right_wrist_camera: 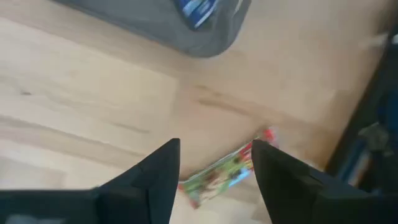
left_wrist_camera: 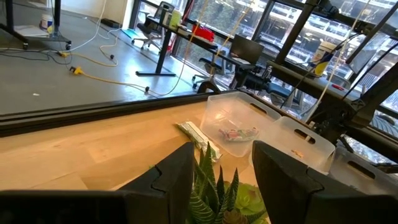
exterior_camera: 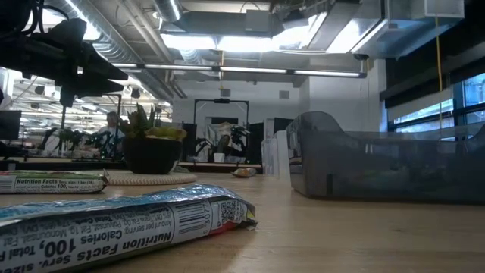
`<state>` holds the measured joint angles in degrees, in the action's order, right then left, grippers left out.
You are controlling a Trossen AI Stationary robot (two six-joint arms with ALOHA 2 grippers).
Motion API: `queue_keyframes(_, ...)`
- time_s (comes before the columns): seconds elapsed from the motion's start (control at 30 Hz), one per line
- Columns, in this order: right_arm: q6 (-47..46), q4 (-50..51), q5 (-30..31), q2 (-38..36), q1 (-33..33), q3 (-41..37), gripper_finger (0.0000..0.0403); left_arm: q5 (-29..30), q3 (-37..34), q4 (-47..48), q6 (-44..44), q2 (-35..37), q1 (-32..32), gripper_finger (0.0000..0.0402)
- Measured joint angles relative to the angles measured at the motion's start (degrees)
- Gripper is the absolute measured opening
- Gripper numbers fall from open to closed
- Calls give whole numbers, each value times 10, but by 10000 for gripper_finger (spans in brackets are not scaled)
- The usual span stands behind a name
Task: Pick and place Granola Bars by type
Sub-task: Put the bottom red granola bar into the top transparent bin
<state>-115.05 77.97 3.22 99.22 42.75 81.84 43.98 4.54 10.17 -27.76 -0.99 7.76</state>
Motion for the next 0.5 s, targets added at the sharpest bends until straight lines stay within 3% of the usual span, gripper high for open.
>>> queue_keyframes(0.27,-68,-3,-60,0,9,0,207,-1,0,0,0,0,0,157)
queue_keyframes(0.4,-158,-11,-67,0,33,-19,233,-1,0,0,0,0,0,157)
queue_keyframes(0.5,-166,-58,-90,0,45,-48,252,-1,0,0,0,0,0,157)
